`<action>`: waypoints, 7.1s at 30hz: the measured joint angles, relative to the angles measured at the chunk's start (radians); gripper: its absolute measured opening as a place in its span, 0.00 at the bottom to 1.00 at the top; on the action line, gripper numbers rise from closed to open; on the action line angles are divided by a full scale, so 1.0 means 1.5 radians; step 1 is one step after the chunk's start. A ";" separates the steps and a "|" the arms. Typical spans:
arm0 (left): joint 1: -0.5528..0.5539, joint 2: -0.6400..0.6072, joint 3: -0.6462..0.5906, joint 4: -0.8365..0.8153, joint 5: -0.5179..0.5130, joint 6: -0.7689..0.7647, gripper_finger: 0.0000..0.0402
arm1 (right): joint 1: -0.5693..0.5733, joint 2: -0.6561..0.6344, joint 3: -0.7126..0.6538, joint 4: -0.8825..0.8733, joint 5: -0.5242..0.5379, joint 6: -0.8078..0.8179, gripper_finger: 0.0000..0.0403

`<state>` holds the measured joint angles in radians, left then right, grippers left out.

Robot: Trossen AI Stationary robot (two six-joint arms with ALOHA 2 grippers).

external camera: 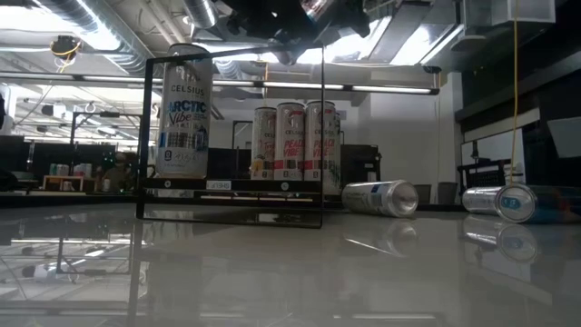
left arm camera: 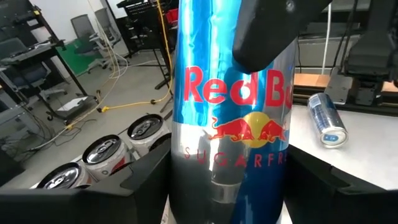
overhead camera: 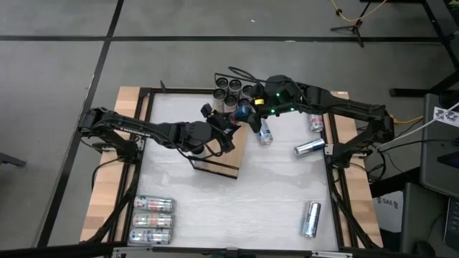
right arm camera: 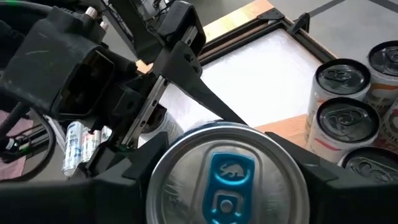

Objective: Place canned beverage on shelf
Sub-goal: Put the middle left silver soda can on the shelf, then adjust the silver soda can

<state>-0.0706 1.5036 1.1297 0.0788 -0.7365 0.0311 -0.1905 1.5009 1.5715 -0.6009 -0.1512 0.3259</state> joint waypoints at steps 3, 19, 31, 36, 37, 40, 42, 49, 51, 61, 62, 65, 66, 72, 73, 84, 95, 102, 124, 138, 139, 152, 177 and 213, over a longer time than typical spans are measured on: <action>-0.006 0.000 0.000 -0.001 0.014 0.000 0.61 | 0.001 0.000 0.001 -0.006 -0.005 -0.023 0.57; -0.014 0.000 0.000 -0.011 0.032 -0.001 0.61 | 0.001 0.000 0.001 -0.014 -0.034 -0.051 0.55; -0.014 0.000 0.000 -0.014 0.081 0.004 0.71 | 0.001 0.000 0.000 -0.027 -0.040 -0.069 0.56; -0.014 -0.007 0.000 -0.038 0.082 0.003 0.81 | 0.000 0.000 0.000 -0.039 -0.034 -0.099 0.56; -0.014 -0.012 0.000 -0.053 0.083 0.001 0.83 | 0.000 0.001 0.000 -0.045 -0.034 -0.103 0.56; -0.015 -0.040 0.000 -0.099 0.088 -0.018 0.85 | 0.000 0.004 0.000 -0.063 -0.033 -0.123 0.56; -0.015 -0.065 0.000 -0.137 0.101 -0.029 0.85 | 0.000 0.010 0.000 -0.065 -0.031 -0.137 0.56; -0.015 -0.167 0.000 -0.304 0.137 -0.066 0.86 | 0.000 0.056 0.000 -0.063 -0.033 -0.189 0.56; -0.015 -0.190 0.000 -0.357 0.137 -0.082 0.86 | 0.000 0.077 0.000 -0.058 -0.036 -0.206 0.56; -0.014 -0.234 0.000 -0.511 0.138 -0.148 0.86 | 0.000 0.167 0.000 -0.040 -0.046 -0.311 0.56; -0.014 -0.233 0.000 -0.519 0.138 -0.155 0.86 | 0.000 0.173 0.000 -0.040 -0.046 -0.321 0.56; -0.014 -0.229 0.000 -0.533 0.139 -0.161 0.86 | 0.000 0.195 0.000 -0.043 -0.046 -0.348 0.56; -0.014 -0.228 0.000 -0.536 0.139 -0.161 0.86 | 0.000 0.201 0.000 -0.049 -0.046 -0.356 0.56; -0.014 -0.225 0.000 -0.534 0.139 -0.176 0.86 | 0.001 0.220 0.000 -0.086 -0.046 -0.378 0.56; -0.014 -0.225 0.000 -0.534 0.139 -0.177 0.86 | 0.001 0.221 0.000 -0.089 -0.046 -0.379 0.56; -0.014 -0.225 0.000 -0.533 0.138 -0.179 0.86 | 0.001 0.221 0.001 -0.100 -0.046 -0.379 0.61; -0.014 -0.225 0.000 -0.533 0.138 -0.179 0.86 | 0.001 0.221 0.001 -0.100 -0.045 -0.379 0.63; -0.014 -0.225 0.000 -0.533 0.138 -0.179 0.86 | 0.001 0.221 0.001 -0.100 -0.045 -0.378 0.63; -0.015 -0.225 0.000 -0.533 0.138 -0.179 0.86 | 0.001 0.220 0.001 -0.100 -0.045 -0.378 0.63; -0.015 -0.225 0.000 -0.533 0.138 -0.179 0.86 | 0.001 0.220 0.001 -0.099 -0.046 -0.378 0.66; -0.015 -0.225 0.000 -0.533 0.138 -0.179 0.86 | 0.001 0.220 0.001 -0.099 -0.047 -0.378 0.68; -0.015 -0.225 0.000 -0.533 0.138 -0.179 0.86 | 0.001 0.218 0.001 -0.099 -0.047 -0.378 0.85; -0.015 -0.224 0.000 -0.516 0.138 -0.177 0.86 | 0.001 0.210 0.063 -0.165 -0.046 -0.380 0.85; 0.157 -0.082 0.000 -0.301 0.475 0.006 0.45 | 0.144 -0.076 -0.260 -0.058 0.121 -0.158 0.85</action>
<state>0.1653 1.3809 1.1301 -0.3724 -0.0238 0.0395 0.0254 1.3869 1.1817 -0.6885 0.0311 0.0893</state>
